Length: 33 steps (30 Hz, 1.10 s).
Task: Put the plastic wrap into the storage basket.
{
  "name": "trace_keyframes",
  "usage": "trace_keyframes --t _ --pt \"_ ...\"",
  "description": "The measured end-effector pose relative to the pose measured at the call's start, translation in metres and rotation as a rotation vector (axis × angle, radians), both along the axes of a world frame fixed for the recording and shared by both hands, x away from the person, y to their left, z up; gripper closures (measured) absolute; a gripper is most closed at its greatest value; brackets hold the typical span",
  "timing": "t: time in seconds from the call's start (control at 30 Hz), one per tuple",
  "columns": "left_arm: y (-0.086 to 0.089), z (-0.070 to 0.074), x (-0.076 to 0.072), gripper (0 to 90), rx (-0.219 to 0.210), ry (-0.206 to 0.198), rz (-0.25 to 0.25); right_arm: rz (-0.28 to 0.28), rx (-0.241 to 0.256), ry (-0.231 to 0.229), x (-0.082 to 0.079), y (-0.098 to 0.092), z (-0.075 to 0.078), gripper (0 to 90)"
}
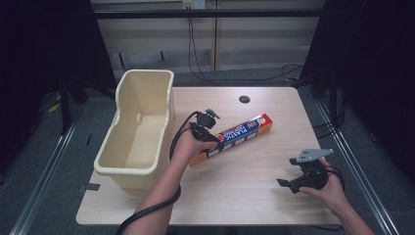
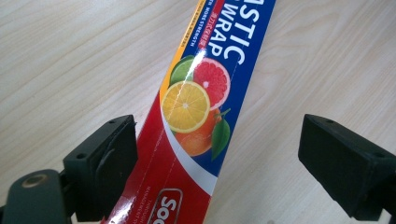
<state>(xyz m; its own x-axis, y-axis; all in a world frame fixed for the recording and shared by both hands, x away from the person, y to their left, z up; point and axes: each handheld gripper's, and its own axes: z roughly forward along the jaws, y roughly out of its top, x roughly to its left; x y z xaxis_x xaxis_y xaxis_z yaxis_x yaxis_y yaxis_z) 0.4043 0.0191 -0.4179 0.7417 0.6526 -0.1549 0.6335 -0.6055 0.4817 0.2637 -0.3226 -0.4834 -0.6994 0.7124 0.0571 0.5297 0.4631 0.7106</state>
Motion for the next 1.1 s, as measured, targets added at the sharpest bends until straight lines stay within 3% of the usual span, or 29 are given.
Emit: trace_keyframes --t 0.33,0.63,0.77,0.83,1.1 --pt "-0.005 0.006 0.009 8.6 -0.006 0.002 -0.019 -0.006 0.010 -0.016 -0.001 0.000 0.004 5.6" --pt "-0.034 0.001 0.031 3.3 -0.022 0.046 -0.061 0.001 0.026 -0.025 -0.001 -0.001 0.006 5.8" --pt "-0.044 -0.003 0.038 3.1 -0.024 0.044 -0.074 -0.004 0.029 -0.030 -0.001 -0.002 0.006 6.0" --pt "-0.052 -0.008 0.044 3.1 0.016 0.029 -0.096 -0.006 0.034 -0.027 -0.001 -0.002 0.007 6.0" --pt "-0.061 -0.023 0.050 8.5 0.050 0.048 -0.120 0.000 0.043 -0.029 -0.001 -0.004 0.007 6.0"
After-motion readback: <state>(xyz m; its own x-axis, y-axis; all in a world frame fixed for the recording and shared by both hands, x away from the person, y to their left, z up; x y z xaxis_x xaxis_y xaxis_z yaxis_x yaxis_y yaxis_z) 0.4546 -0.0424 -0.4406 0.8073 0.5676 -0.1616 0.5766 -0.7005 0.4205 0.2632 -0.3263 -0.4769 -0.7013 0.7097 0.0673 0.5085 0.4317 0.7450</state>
